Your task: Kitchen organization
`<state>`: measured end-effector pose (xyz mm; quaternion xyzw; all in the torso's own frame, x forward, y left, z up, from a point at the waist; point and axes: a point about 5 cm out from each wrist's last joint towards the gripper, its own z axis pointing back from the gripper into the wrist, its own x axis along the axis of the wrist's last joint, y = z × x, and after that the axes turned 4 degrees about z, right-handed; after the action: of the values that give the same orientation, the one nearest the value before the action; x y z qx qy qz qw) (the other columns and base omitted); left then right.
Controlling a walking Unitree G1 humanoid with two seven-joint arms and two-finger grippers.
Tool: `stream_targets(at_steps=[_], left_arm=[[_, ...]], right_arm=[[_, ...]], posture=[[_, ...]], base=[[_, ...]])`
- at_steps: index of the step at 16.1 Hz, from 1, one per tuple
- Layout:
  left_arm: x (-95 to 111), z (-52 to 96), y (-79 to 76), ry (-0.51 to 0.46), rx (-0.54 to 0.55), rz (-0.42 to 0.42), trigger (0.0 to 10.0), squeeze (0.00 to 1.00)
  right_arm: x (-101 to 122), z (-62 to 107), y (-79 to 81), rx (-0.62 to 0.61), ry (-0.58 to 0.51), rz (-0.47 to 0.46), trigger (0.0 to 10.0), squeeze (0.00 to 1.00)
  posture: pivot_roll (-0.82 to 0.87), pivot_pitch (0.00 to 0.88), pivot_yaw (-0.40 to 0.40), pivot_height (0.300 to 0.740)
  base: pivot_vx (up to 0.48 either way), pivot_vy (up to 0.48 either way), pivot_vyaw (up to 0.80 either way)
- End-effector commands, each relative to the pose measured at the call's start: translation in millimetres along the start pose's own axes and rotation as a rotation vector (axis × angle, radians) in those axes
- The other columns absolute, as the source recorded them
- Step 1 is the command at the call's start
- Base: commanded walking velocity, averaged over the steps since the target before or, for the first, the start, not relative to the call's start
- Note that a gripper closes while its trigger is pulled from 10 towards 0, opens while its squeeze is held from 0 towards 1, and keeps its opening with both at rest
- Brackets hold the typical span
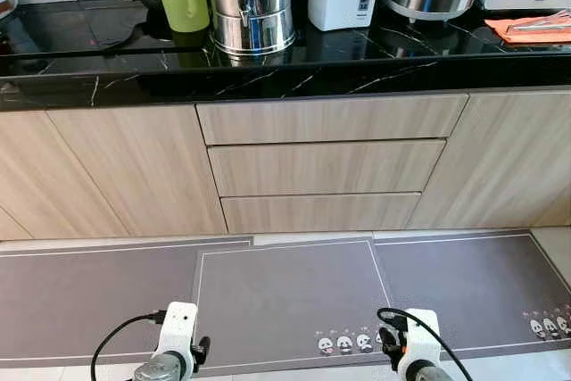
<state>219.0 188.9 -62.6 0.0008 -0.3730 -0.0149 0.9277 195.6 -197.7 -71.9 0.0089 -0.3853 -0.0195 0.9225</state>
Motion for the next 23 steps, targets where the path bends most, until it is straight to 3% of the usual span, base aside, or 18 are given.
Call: stream_targets(at_steps=[1,10,17,23], left_arm=[[-2.9,0.4,-0.3,0.018,0.001,-0.022,10.0,0.00],[-3.5,0.6,0.4,0.020,0.006,-0.030,10.0,0.00],[-4.7,0.8,1.2,0.025,0.012,-0.025,10.0,0.00],[-5.5,0.8,-0.4,0.029,0.007,-0.031,10.0,0.00]], right_arm=[[-3.2,0.9,-1.1,-0.002,0.016,0.001,10.0,0.00],[-13.7,5.4,-5.1,-0.005,0.036,-0.004,10.0,0.00],[-19.0,9.1,-9.4,-0.003,0.028,-0.008,10.0,0.00],[12.9,-3.4,0.8,0.012,-0.045,-0.004,10.0,0.00]], posture=[[-0.10,0.000,0.015,0.740],[-0.09,0.000,0.015,0.740],[-0.09,0.000,0.012,0.740],[-0.09,0.000,0.010,0.740]], base=[[0.000,0.000,0.00],[0.000,0.000,0.00],[0.000,-0.228,0.00],[0.000,-0.052,0.00]])
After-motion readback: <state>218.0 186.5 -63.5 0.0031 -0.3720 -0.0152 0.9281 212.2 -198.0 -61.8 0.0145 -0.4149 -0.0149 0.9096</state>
